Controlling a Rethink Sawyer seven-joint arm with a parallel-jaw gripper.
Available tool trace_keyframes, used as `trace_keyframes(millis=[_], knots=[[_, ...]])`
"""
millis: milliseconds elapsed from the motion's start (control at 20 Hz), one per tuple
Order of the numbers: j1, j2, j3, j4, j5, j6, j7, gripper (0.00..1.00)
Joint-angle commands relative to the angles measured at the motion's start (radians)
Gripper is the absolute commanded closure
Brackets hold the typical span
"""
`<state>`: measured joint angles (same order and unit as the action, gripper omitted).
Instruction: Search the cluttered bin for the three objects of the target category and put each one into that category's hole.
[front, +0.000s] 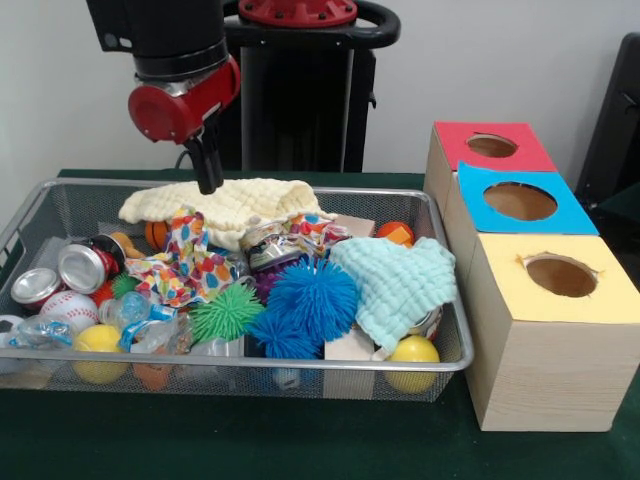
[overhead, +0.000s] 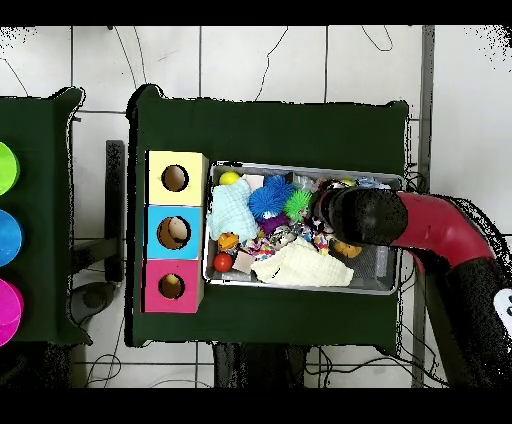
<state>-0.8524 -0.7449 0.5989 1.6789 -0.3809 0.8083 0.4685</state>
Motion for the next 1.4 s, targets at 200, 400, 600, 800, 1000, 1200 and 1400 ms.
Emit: trace_keyframes(millis=[200, 400, 600, 800, 1000, 1200, 1400], knots=[[-0.09, 0.053, 0.067, 0.018, -0.066, 0.022, -0.126, 1.0], [-0.119, 0.065, 0.082, 0.014, -0.08, 0.037, -0.145, 1.0], [-0.141, 0.1, 0.092, 0.001, -0.106, 0.025, -0.152, 1.0], [-0.146, 0.122, 0.102, 0.025, -0.133, -0.038, -0.113, 1.0], [-0.157, 0.125, 0.121, 0.031, -0.144, -0.056, -0.101, 1.0], [-0.169, 0.134, 0.14, 0.025, -0.155, -0.054, -0.097, 1.0], [-0.174, 0.147, 0.149, -0.006, -0.158, -0.011, -0.12, 1.0]])
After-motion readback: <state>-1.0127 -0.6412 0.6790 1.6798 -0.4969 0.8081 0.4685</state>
